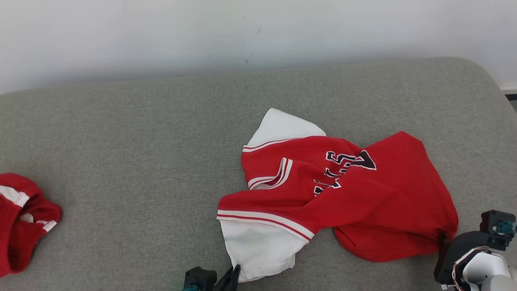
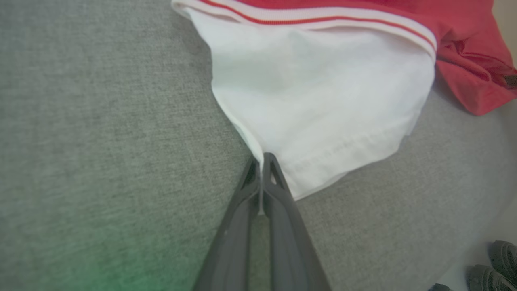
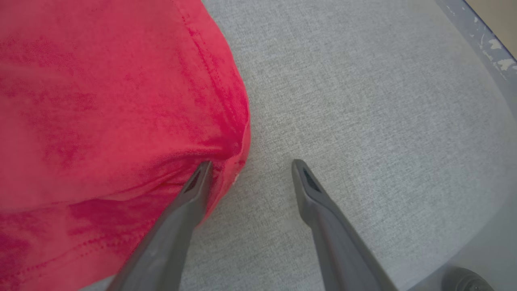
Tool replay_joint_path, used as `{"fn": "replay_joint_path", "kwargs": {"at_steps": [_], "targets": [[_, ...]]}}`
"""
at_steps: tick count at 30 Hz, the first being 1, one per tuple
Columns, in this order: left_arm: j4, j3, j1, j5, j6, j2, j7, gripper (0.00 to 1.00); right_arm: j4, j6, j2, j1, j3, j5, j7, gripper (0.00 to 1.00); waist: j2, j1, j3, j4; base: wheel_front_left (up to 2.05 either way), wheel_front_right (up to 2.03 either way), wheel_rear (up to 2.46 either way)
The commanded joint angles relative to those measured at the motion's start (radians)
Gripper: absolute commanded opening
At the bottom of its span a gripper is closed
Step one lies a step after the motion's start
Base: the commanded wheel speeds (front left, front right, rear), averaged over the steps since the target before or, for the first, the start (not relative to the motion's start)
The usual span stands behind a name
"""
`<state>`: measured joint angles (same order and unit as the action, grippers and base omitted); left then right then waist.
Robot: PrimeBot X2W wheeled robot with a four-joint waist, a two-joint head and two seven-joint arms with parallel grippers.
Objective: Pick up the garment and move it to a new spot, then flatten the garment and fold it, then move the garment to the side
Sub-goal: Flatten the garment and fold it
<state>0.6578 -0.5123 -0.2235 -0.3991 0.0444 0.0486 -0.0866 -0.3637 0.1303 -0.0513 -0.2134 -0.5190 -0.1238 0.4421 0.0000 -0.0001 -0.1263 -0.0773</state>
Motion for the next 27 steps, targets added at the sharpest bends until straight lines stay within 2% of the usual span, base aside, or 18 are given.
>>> {"fn": "replay_joint_path", "kwargs": {"at_steps": [1,2,3,4,5,7,9,15,22,27], "targets": [[0.027,0.008,0.003,-0.004,-0.008,0.023,0.010,0.00,-0.007,0.001,0.002,-0.007,-0.001,-0.001,0.005,1.00,0.0000,0.0001,-0.002,0.003,0.00,0.00,0.00],[0.027,0.008,0.002,-0.005,-0.009,0.024,0.010,0.00,-0.015,0.001,0.002,-0.010,-0.001,-0.001,0.008,1.00,0.0000,0.0001,-0.003,0.005,0.00,0.00,0.00],[0.028,0.007,0.002,-0.005,-0.009,0.025,0.010,0.00,-0.023,0.001,0.002,-0.011,0.001,-0.005,0.013,0.81,0.0000,0.0001,-0.005,0.006,0.00,0.00,0.00],[0.028,0.006,0.002,-0.006,-0.010,0.026,0.009,0.00,-0.029,0.001,0.002,-0.012,0.002,-0.007,0.015,0.74,0.0000,0.0001,-0.005,0.008,0.00,0.00,0.00],[0.029,0.006,0.002,-0.007,-0.011,0.027,0.009,0.00,-0.034,0.001,0.002,-0.012,0.002,-0.006,0.016,0.48,0.0000,0.0001,-0.006,0.009,0.00,0.00,0.00],[0.030,0.006,0.002,-0.007,-0.014,0.029,0.007,0.00,-0.039,0.001,0.002,-0.010,0.000,-0.006,0.012,0.36,0.0000,0.0001,-0.007,0.011,0.00,0.00,0.00],[0.030,0.004,0.004,-0.009,-0.016,0.031,0.004,0.00,-0.038,0.001,0.002,-0.007,0.002,-0.002,-0.002,0.01,0.0000,0.0001,-0.007,0.013,0.00,0.00,0.00],[0.010,0.009,0.001,-0.017,-0.015,0.029,-0.037,0.00,-0.024,0.001,0.002,-0.001,0.012,0.058,-0.054,0.00,0.0000,0.0001,0.006,0.011,0.00,0.00,0.00],[-0.079,0.066,-0.016,-0.100,0.011,0.013,-0.124,0.00,0.011,0.001,0.002,-0.002,0.085,0.285,-0.139,0.00,0.0000,0.0001,0.032,0.007,0.00,0.00,0.00],[-0.170,0.117,-0.033,-0.157,0.021,0.011,-0.151,0.00,0.097,0.001,0.002,0.005,0.150,0.420,-0.160,0.00,0.0000,0.0001,0.044,0.008,0.00,0.00,0.00]]}}
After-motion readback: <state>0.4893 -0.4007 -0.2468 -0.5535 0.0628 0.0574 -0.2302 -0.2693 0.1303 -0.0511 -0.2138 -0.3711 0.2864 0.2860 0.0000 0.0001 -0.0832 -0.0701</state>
